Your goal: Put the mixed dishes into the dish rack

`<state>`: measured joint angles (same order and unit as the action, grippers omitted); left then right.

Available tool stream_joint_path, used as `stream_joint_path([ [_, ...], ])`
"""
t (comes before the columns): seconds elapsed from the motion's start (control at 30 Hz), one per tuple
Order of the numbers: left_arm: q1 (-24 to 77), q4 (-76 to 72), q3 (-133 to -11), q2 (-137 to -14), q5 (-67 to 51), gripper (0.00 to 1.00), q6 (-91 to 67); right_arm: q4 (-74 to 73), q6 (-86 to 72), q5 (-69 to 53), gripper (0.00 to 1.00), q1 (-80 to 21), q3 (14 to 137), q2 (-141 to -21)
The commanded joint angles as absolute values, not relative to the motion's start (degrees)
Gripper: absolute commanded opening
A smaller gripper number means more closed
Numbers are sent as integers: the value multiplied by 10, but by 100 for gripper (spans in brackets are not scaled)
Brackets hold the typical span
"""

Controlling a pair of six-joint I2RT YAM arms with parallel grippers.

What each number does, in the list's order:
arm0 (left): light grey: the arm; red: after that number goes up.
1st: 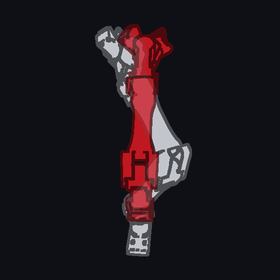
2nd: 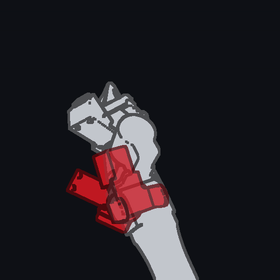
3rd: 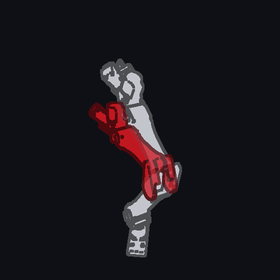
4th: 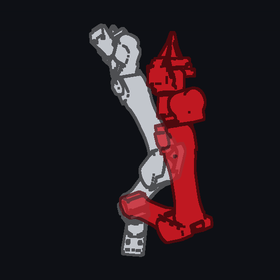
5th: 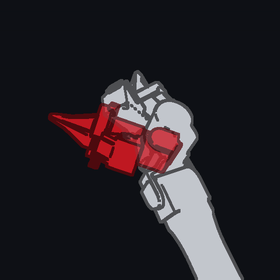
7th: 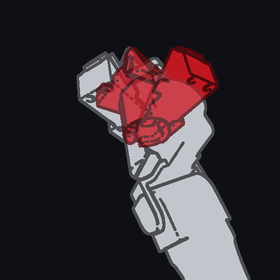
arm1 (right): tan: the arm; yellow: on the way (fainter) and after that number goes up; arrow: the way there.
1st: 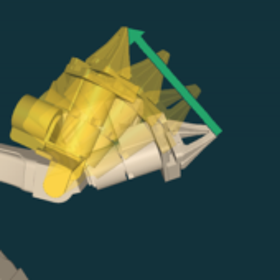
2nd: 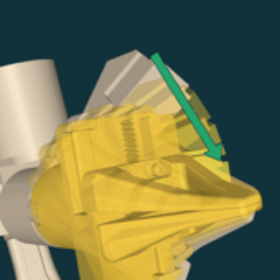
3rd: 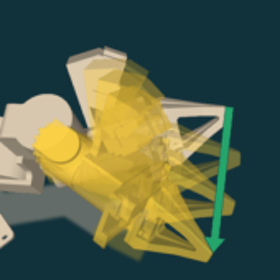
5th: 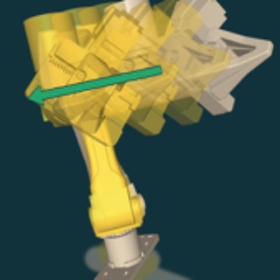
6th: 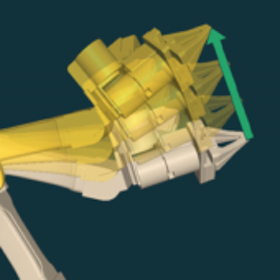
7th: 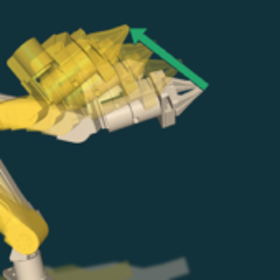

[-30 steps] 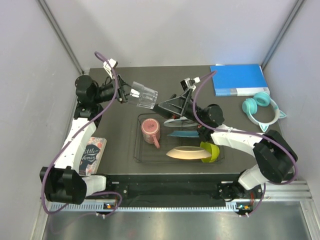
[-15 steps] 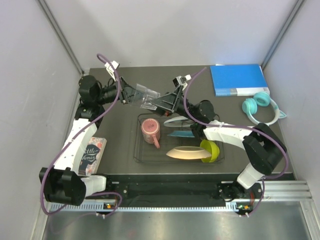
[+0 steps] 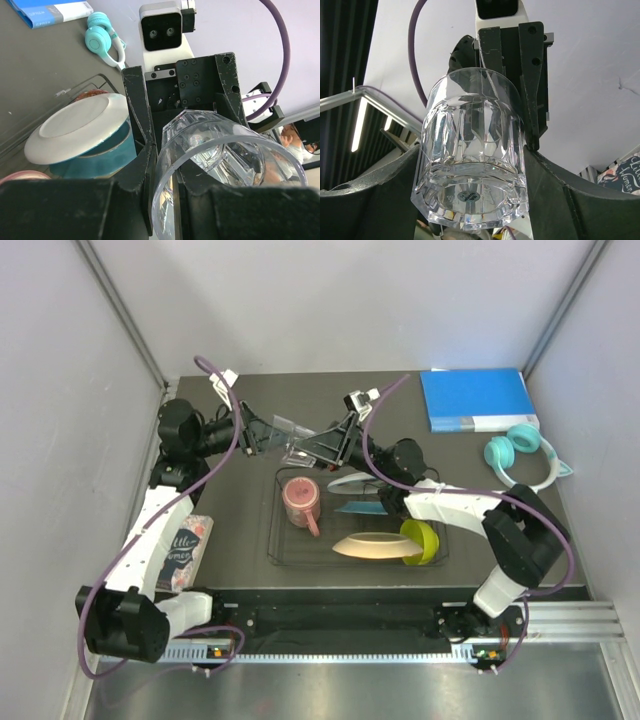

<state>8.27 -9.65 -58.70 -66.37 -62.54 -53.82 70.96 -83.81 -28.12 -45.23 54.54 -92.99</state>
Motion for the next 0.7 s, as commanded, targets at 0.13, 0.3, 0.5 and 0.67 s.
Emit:
stream_joint_path([
  [0.13,85,18,-607,-670,-615,51,-406,940,-844,-273,0,-453,585,-906],
  [0.3,46,192,-678,-685,-590,89,-274,865,-810,-321,0,-430,563,-844],
  [0.5,-109,116,-738,-685,-676,97,-326,438,-600,-388,0,-422,554,-723],
  [0.67,-176,78,-739,-679,-716,98,-366,-1,-283,-315,0,-452,666,-685],
])
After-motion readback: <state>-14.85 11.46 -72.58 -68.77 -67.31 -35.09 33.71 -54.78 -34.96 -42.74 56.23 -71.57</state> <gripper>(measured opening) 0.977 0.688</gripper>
